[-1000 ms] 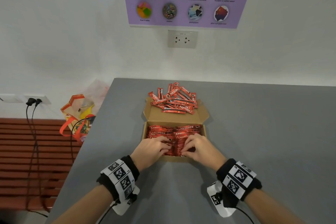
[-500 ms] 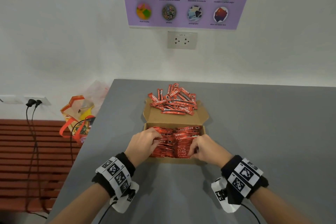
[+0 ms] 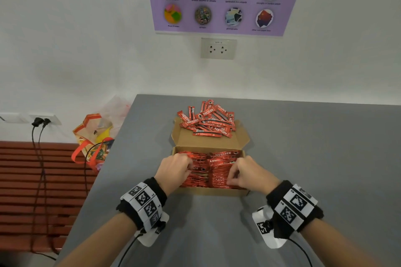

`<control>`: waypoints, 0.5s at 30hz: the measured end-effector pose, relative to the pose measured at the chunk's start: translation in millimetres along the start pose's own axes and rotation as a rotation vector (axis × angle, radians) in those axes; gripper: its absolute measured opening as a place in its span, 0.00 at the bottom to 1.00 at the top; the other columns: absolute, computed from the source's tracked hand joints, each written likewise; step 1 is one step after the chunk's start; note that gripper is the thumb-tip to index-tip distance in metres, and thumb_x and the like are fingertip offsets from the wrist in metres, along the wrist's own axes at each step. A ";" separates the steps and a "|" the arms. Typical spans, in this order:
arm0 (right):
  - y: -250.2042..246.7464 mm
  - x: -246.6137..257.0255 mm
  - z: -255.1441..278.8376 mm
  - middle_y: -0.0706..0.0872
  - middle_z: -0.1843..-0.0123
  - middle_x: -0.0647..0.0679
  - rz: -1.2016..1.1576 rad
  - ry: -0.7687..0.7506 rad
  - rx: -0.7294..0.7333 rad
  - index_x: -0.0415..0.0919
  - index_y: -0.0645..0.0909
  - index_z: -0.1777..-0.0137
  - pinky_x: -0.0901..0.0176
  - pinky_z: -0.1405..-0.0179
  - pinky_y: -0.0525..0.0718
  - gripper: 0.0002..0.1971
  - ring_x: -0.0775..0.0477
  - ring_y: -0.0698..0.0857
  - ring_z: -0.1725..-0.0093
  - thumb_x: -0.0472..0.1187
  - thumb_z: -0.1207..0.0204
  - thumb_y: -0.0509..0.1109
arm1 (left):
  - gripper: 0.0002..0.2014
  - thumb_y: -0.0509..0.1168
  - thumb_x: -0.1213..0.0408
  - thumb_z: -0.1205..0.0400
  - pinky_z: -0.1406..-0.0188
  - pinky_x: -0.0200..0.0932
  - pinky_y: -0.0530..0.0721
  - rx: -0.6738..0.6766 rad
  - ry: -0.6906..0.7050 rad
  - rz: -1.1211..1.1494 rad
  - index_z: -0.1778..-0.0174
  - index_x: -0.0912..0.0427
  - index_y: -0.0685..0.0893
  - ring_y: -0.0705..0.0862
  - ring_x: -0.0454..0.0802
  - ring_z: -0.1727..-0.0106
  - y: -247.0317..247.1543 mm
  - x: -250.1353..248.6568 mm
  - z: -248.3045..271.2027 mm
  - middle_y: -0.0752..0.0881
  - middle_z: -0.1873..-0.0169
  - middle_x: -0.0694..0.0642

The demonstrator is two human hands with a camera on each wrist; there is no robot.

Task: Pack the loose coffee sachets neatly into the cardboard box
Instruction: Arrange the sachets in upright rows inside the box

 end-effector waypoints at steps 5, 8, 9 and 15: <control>-16.5 2.3 -11.8 0.85 0.44 0.50 0.070 0.007 -0.192 0.41 0.86 0.41 0.59 0.41 0.82 0.12 0.52 0.84 0.46 0.39 0.24 0.71 | 0.10 0.60 0.62 0.18 0.53 0.43 0.81 -0.050 0.056 0.030 0.51 0.52 0.87 0.83 0.49 0.48 -7.7 -12.2 -3.4 0.85 0.48 0.47; -7.7 1.4 -16.7 0.87 0.43 0.48 0.146 -0.008 -0.196 0.41 0.88 0.45 0.58 0.40 0.81 0.09 0.51 0.84 0.45 0.38 0.23 0.70 | 0.10 0.60 0.64 0.19 0.55 0.41 0.79 -0.018 0.050 0.024 0.54 0.53 0.87 0.84 0.49 0.49 -1.7 -13.8 -5.7 0.86 0.48 0.48; -7.2 -0.1 -17.3 0.87 0.44 0.48 0.157 -0.004 -0.205 0.40 0.88 0.47 0.58 0.40 0.80 0.08 0.50 0.84 0.45 0.37 0.23 0.70 | 0.10 0.60 0.65 0.19 0.56 0.41 0.78 -0.018 0.042 0.025 0.55 0.53 0.87 0.84 0.49 0.49 -0.9 -12.4 -6.2 0.86 0.49 0.48; -6.6 -2.9 -22.1 0.88 0.47 0.47 0.177 0.018 -0.171 0.40 0.89 0.51 0.54 0.41 0.82 0.07 0.48 0.85 0.47 0.35 0.23 0.68 | 0.08 0.61 0.66 0.20 0.55 0.41 0.79 -0.018 0.027 0.049 0.57 0.55 0.86 0.85 0.50 0.52 -2.0 -9.3 -7.4 0.87 0.54 0.49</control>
Point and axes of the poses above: each hand's wrist, its own z-axis away from the middle knuckle, its own y-axis out of the palm, x = y × z, the point moved 8 cm from there along -z, towards the middle knuckle
